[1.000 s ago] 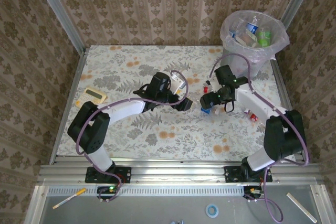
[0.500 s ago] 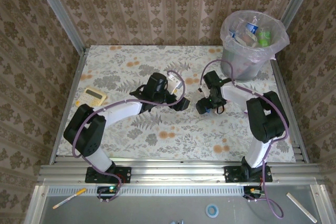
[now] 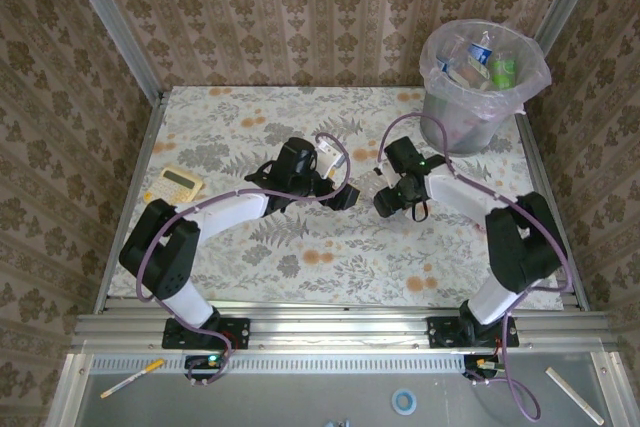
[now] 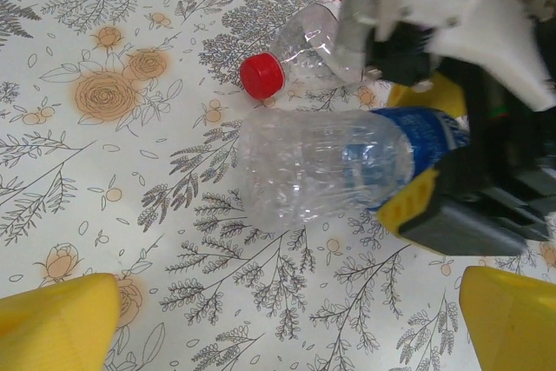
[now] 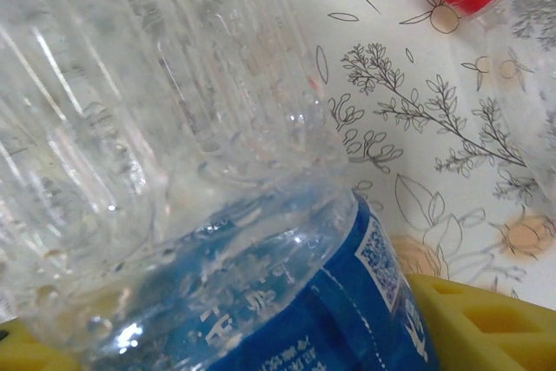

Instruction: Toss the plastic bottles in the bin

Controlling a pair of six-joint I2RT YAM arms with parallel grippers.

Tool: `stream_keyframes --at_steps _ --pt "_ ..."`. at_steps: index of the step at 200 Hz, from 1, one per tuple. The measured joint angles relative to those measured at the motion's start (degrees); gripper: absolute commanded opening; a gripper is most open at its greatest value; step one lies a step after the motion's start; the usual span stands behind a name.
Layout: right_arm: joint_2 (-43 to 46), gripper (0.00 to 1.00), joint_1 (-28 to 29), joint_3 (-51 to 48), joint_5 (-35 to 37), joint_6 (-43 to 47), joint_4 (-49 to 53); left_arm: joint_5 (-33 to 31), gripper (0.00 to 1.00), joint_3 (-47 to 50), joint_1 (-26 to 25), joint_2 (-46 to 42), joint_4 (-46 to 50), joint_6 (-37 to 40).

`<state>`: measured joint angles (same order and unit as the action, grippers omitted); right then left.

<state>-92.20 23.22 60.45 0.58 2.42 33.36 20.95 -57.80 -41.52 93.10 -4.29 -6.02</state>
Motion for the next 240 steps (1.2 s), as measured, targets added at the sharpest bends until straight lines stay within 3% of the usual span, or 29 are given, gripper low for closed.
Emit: stream_keyframes --at_steps 81,132,177,240 --pt "30.73 0.50 1.81 -5.16 5.46 -4.17 -6.03 0.31 1.00 0.02 -0.02 -4.52 -0.61 -0.02" --pt "45.09 0.46 2.16 -8.09 10.19 -2.54 -14.56 0.50 1.00 2.58 -0.42 -9.20 -7.34 0.55" --pt "51.12 0.43 2.16 -10.29 13.73 2.78 -22.53 -0.66 1.00 4.83 -1.29 -14.25 -18.36 3.13" --pt "55.54 0.43 2.16 -12.20 18.78 11.82 -37.94 -12.28 1.00 5.73 -6.12 -17.25 -29.66 13.31"
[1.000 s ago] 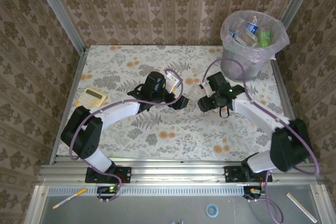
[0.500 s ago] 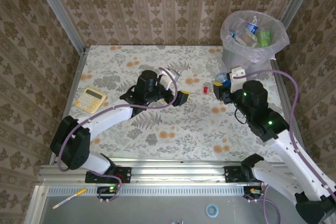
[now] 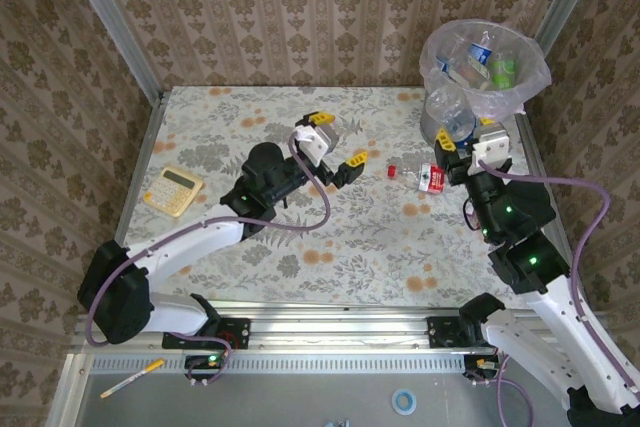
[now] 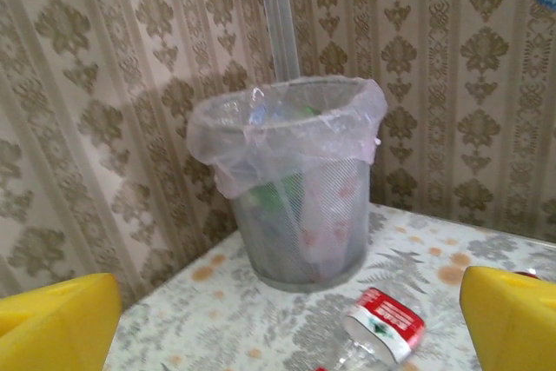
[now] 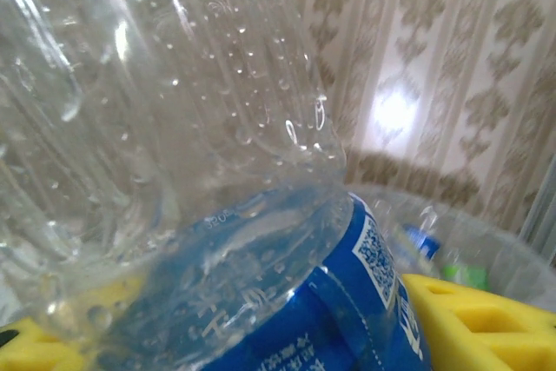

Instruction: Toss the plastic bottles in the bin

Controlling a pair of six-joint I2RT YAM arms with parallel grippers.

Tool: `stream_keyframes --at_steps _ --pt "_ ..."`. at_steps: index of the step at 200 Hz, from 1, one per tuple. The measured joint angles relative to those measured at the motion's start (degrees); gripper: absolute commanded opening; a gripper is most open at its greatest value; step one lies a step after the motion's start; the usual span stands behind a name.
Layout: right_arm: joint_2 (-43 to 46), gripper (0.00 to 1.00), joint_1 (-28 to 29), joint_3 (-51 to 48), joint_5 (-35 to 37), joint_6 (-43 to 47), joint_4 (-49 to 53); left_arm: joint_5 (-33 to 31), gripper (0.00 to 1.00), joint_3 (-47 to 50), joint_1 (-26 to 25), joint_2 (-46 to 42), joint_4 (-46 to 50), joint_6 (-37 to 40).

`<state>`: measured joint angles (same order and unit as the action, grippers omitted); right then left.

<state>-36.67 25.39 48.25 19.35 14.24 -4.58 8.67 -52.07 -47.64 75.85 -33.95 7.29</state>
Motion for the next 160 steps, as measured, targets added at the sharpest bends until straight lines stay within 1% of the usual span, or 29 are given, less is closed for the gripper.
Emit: stream_keyframes --at_steps 26,51,111,138,151,160 --pt "0.04 0.43 0.00 0.00 0.44 3.82 -6.05 -3.48 1.00 0.00 -0.44 0.00 -0.74 3.15" --pt "-0.35 0.43 0.00 0.04 0.44 7.02 -10.58 -5.35 1.00 0.00 -0.28 0.00 -1.25 4.33" --pt "-4.28 0.43 -0.98 2.84 0.00 11.43 -16.52 -6.14 1.00 0.00 -0.07 1.07 -2.19 4.59" --pt "-6.56 0.44 -3.23 4.11 -0.52 11.50 -17.49 -6.10 1.00 -0.07 0.72 2.60 -2.47 4.55" --pt "-8.55 0.44 -5.70 5.92 -0.94 10.54 -16.94 -5.86 1.00 -0.13 1.31 3.39 -2.51 4.52" --pt "-10.62 0.44 -8.57 8.09 -1.36 8.85 -15.69 -5.66 1.00 -0.24 1.75 4.04 -2.56 4.35"
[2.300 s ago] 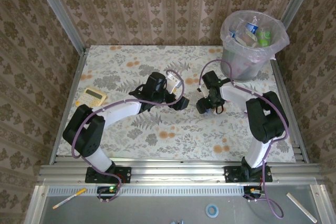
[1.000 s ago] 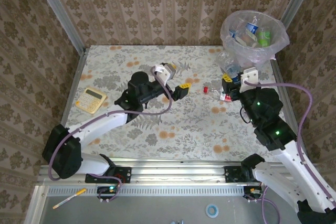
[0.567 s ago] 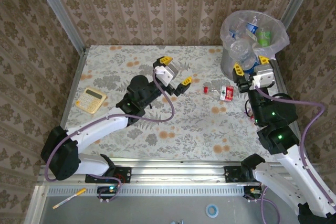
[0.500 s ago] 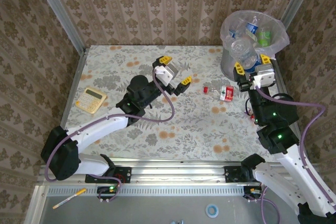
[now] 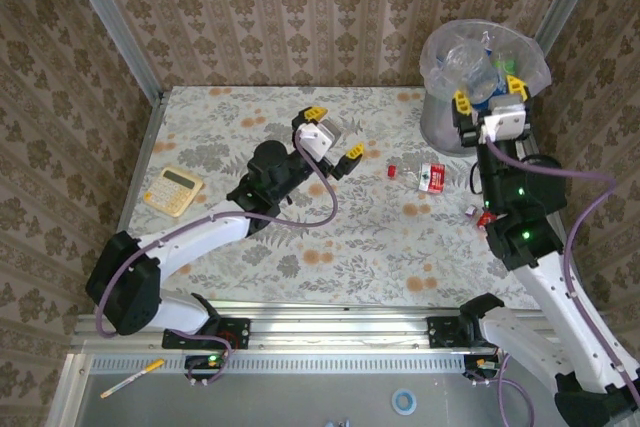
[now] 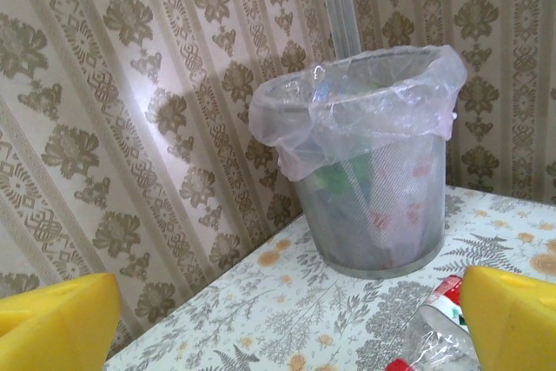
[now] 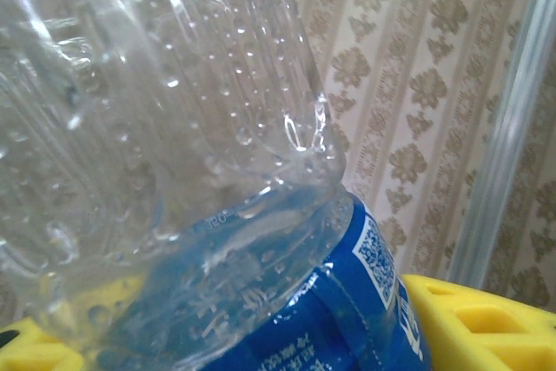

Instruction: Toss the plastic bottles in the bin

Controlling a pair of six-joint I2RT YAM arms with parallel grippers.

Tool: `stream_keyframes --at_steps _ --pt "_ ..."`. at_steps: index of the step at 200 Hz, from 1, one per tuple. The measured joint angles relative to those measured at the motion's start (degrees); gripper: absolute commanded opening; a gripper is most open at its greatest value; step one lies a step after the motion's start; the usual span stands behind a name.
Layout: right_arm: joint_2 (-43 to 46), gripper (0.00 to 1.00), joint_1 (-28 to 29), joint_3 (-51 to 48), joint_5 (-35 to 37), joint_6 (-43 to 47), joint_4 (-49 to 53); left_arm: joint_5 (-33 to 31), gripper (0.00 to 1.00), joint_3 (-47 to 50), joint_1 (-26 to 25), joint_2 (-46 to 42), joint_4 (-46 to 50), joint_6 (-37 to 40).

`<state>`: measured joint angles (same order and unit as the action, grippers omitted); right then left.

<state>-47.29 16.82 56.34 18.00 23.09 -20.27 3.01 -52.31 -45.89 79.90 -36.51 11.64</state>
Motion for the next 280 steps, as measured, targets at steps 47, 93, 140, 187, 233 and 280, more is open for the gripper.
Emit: stream_keyframes --at_steps 47,93,140,187,233,280 --pt "-24.98 0.93 -17.88 33.22 -0.90 -15.65 24.87 1.51 1.00 -1.22 2.23 2.69 0.00 -1.33" --pt "-42.05 1.00 -19.39 50.27 2.12 -23.28 47.95 4.52 1.00 -2.62 3.26 6.23 0.02 -4.35" --pt "-38.16 1.00 -20.06 46.56 1.03 -25.51 54.64 7.82 1.00 -3.58 3.23 7.52 0.33 -7.34" --pt "-27.52 1.00 -20.11 39.93 -5.77 -28.33 57.68 10.69 1.00 -5.62 3.19 8.79 3.28 -10.14" --pt "-18.38 1.00 -18.18 20.41 -18.27 -34.05 62.20 20.90 1.00 -9.90 4.02 15.17 10.03 -11.28" --pt "-20.26 1.00 -17.51 4.81 -24.11 -38.80 64.61 33.11 1.00 -24.15 5.07 27.47 22.77 -3.87"
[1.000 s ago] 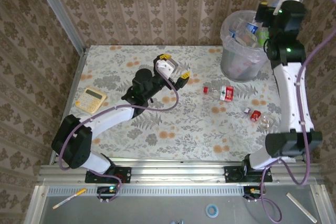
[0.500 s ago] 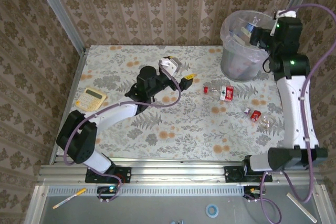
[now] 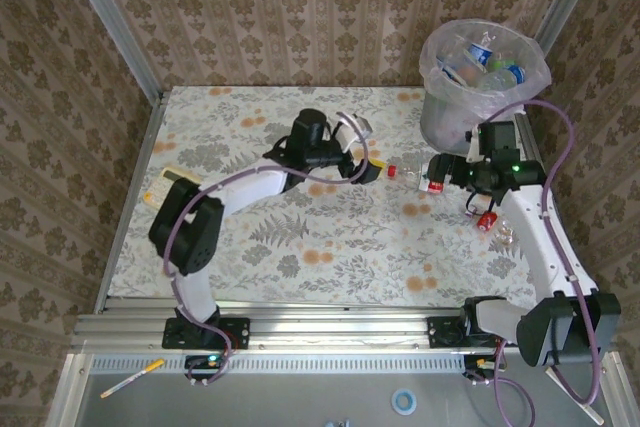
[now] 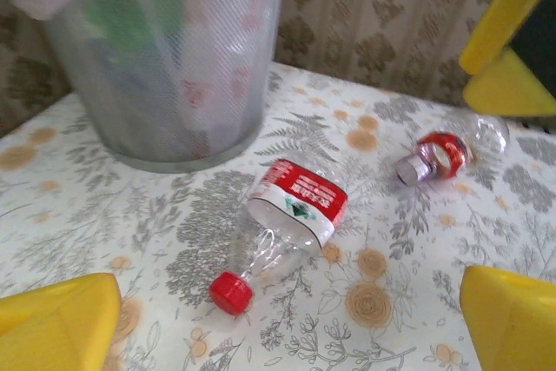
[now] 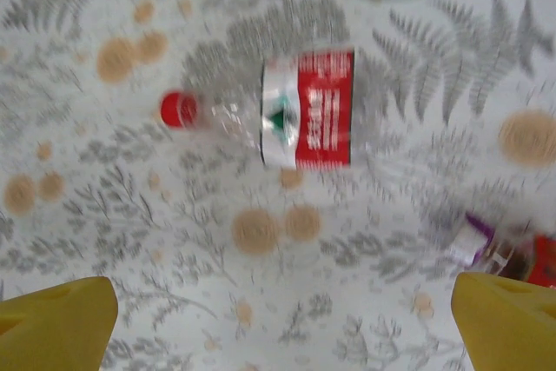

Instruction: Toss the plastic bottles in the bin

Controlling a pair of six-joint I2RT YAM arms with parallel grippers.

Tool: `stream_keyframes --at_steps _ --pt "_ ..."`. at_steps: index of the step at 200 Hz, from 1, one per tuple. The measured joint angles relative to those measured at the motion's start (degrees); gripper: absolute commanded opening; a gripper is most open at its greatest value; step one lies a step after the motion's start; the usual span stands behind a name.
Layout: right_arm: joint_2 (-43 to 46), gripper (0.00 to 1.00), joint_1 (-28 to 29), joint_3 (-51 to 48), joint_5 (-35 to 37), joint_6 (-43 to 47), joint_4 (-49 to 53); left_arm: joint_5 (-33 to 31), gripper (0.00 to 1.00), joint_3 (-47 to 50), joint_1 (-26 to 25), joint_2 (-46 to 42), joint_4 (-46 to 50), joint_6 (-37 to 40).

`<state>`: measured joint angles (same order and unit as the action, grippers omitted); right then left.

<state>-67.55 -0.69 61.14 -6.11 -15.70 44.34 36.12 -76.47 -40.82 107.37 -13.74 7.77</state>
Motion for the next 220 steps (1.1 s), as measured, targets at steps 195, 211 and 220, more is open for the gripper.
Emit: stream_keyframes --at_steps 195,211,220 --pt "1.51 0.99 -0.33 -2.14 -2.60 0.48 1.07 1.25 0.73 -56.17 -2.47 42.99 49.33 50.27" --pt "1.51 0.99 -0.33 -3.19 -2.97 0.46 0.92 1.03 0.65 -56.92 -3.41 42.99 49.27 50.03" --pt "1.51 0.98 -0.33 -3.67 -3.04 0.46 0.92 0.59 0.59 -57.18 -3.96 42.99 49.31 49.66"
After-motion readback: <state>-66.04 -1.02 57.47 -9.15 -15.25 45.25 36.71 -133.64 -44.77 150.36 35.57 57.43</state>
